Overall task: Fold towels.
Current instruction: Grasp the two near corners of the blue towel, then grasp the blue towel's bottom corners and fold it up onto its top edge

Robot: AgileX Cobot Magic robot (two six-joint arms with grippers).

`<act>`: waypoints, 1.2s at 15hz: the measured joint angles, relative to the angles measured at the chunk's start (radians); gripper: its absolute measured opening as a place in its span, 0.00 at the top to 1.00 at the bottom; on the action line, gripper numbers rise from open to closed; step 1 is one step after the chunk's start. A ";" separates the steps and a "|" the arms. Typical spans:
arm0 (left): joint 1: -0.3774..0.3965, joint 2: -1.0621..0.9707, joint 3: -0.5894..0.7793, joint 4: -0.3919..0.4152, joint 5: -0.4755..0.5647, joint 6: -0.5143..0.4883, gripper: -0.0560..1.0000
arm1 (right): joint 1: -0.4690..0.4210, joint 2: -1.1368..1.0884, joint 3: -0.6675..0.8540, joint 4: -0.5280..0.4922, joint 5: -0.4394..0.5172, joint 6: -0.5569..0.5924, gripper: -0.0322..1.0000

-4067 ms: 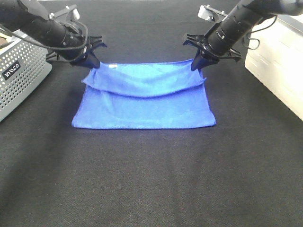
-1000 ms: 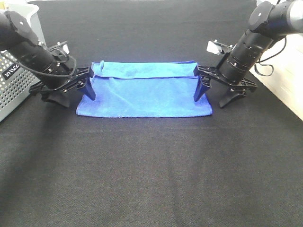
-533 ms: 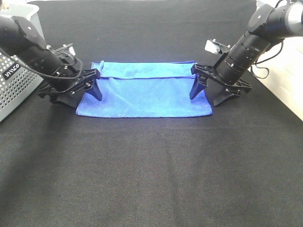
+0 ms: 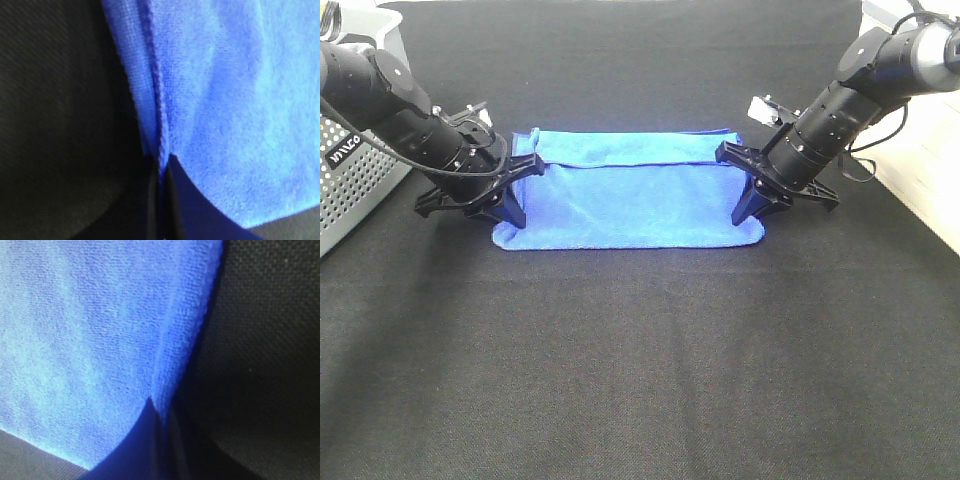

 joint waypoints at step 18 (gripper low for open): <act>0.003 -0.308 0.411 0.094 0.100 0.048 0.94 | 0.005 -0.279 0.447 0.026 -0.030 -0.089 0.97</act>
